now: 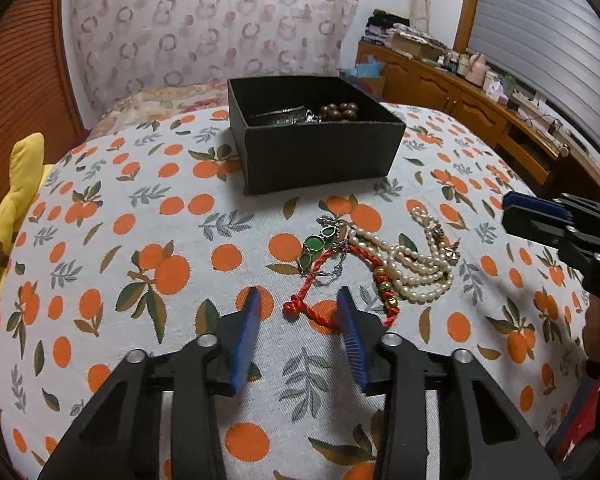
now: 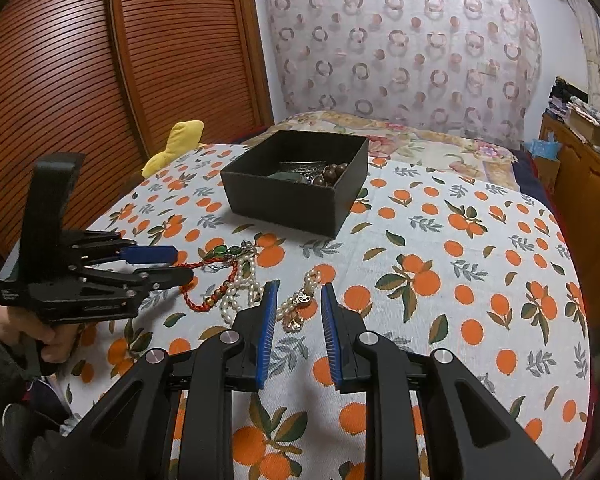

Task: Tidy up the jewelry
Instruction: 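Withdraw both tools from the box toward the remaining jewelry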

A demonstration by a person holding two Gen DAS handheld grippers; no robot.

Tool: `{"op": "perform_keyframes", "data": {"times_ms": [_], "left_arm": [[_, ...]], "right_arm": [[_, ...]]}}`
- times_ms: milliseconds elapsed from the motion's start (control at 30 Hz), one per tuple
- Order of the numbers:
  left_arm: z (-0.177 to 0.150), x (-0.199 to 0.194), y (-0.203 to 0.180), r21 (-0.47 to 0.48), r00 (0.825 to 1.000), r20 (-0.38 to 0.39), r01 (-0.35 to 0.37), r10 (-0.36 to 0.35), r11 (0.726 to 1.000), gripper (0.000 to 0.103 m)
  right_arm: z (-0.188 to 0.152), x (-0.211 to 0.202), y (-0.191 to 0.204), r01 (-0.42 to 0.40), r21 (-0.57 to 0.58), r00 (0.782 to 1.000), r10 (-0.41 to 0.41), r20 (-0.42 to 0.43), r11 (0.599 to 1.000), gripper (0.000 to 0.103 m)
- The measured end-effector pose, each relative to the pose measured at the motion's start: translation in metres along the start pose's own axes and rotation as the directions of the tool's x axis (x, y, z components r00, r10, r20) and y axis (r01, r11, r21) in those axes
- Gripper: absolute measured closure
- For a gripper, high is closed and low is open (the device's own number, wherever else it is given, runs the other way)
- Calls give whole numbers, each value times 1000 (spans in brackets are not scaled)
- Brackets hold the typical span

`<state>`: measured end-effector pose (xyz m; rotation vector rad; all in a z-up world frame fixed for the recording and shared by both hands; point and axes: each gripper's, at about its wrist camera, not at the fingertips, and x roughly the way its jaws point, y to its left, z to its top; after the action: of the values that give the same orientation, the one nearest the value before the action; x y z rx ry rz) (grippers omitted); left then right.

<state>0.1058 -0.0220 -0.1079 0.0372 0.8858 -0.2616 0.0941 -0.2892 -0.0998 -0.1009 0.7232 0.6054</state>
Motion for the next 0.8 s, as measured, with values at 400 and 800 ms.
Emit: {"op": "perform_keyframes", "data": {"times_ms": [400, 800], "left_arm": [[-6, -7, -2, 46, 1000, 2, -25, 25, 999, 97], [-29, -38, 12, 4, 999, 28, 22, -22, 1000, 97]], "right_arm": [[-2, 8, 10, -17, -16, 1000, 17, -24, 1000, 78], [9, 29, 36, -58, -65, 997, 55, -55, 996, 78]]}}
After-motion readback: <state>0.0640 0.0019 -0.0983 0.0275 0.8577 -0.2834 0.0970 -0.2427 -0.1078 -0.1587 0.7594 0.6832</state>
